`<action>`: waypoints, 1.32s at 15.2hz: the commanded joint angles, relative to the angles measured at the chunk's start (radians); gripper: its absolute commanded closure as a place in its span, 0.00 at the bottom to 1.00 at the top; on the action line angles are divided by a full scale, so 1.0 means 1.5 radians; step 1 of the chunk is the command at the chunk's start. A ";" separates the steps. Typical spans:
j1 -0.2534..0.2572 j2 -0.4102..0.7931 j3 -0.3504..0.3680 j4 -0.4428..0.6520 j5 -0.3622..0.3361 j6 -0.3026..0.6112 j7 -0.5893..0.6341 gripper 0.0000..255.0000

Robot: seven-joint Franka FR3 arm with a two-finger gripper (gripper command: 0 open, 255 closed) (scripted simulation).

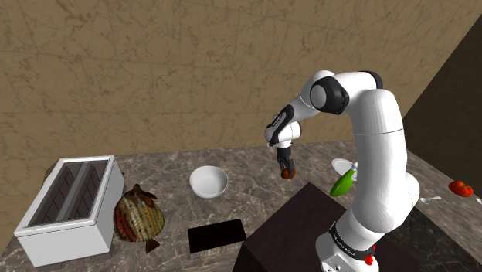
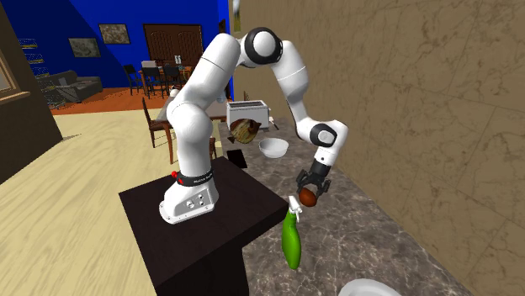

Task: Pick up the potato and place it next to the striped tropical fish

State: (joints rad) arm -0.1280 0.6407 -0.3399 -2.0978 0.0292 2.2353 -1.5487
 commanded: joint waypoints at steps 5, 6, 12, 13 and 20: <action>-0.001 0.003 0.001 -0.004 0.001 0.008 -0.001 0.00; -0.001 0.003 0.001 -0.004 0.001 0.008 -0.001 0.00; -0.001 0.003 0.001 -0.004 0.001 0.008 -0.001 1.00; -0.001 0.003 0.001 -0.004 0.001 0.008 -0.001 1.00; 0.003 -0.014 -0.004 -0.010 -0.004 -0.004 0.000 1.00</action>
State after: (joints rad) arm -0.1258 0.6277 -0.3435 -2.1114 0.0257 2.2361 -1.5489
